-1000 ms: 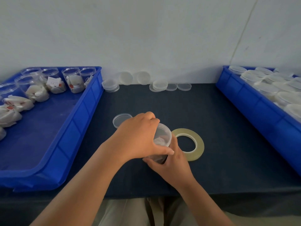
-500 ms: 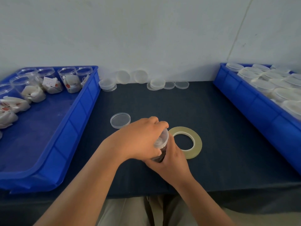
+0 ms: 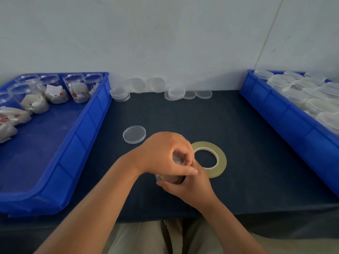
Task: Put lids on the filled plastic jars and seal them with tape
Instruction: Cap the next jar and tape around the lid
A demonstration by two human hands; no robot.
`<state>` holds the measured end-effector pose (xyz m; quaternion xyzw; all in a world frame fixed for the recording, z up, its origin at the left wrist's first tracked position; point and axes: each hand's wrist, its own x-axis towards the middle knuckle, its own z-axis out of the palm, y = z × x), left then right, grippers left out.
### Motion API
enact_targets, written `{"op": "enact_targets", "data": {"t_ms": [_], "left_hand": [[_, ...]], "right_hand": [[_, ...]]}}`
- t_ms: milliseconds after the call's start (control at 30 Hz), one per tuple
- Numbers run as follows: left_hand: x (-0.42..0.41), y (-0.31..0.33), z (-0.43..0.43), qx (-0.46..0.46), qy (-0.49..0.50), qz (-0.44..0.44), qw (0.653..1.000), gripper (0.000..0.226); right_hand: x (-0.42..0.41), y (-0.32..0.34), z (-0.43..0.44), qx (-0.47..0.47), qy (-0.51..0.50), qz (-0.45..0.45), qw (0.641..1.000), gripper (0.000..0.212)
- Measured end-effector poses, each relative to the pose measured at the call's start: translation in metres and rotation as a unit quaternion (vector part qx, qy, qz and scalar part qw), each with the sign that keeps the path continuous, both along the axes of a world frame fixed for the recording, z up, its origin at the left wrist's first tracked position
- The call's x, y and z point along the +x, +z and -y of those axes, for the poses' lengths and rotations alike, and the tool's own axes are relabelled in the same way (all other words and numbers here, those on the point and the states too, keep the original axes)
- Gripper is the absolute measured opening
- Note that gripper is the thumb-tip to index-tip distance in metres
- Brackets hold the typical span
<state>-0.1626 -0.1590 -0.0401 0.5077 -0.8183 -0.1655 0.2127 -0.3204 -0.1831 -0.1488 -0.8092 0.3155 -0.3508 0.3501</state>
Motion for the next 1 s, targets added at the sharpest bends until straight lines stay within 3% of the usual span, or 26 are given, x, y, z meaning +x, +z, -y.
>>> {"op": "enact_targets", "data": {"t_ms": [100,167,233,300,400,567,633,733,867,933,1000], "left_hand": [[-0.003,0.007,-0.004,0.012,0.018,0.016,1.000,0.023],[-0.005,0.006,-0.011,-0.036,0.111,0.107,0.987,0.060],[-0.009,0.007,-0.023,-0.037,0.248,0.181,0.951,0.092],[-0.017,0.005,-0.033,0.021,0.296,0.210,0.932,0.100],[-0.028,-0.001,-0.037,0.044,0.252,0.219,0.942,0.082],[-0.015,0.010,-0.028,0.091,0.135,0.151,0.975,0.064],[-0.022,0.004,-0.027,0.063,0.123,0.181,0.974,0.050],[-0.033,-0.010,-0.026,-0.025,0.171,0.201,0.964,0.048],[-0.019,-0.015,-0.026,-0.101,0.105,0.089,0.985,0.029],[-0.009,-0.014,-0.028,-0.088,0.055,0.026,0.994,0.016],[-0.002,-0.012,-0.030,-0.038,0.030,-0.041,0.998,0.028]], "right_hand": [[0.001,-0.001,0.001,0.006,0.009,-0.002,1.000,0.081],[0.003,-0.002,0.002,0.008,-0.004,0.002,1.000,0.082],[0.005,-0.003,0.000,-0.001,-0.026,-0.011,1.000,0.080],[0.007,-0.004,-0.003,-0.022,-0.048,-0.029,0.998,0.081],[0.007,-0.005,-0.005,-0.054,-0.065,-0.035,0.996,0.080],[0.006,-0.007,-0.002,-0.031,-0.051,-0.028,0.998,0.076],[0.005,-0.007,0.000,-0.031,-0.047,-0.061,0.997,0.070],[0.005,-0.007,0.001,-0.029,-0.044,-0.063,0.997,0.061],[0.003,-0.006,0.001,-0.014,-0.017,-0.015,1.000,0.060],[0.001,-0.006,0.002,-0.007,0.037,0.024,0.999,0.056],[0.000,-0.003,0.002,0.015,0.083,0.046,0.995,0.065]]}}
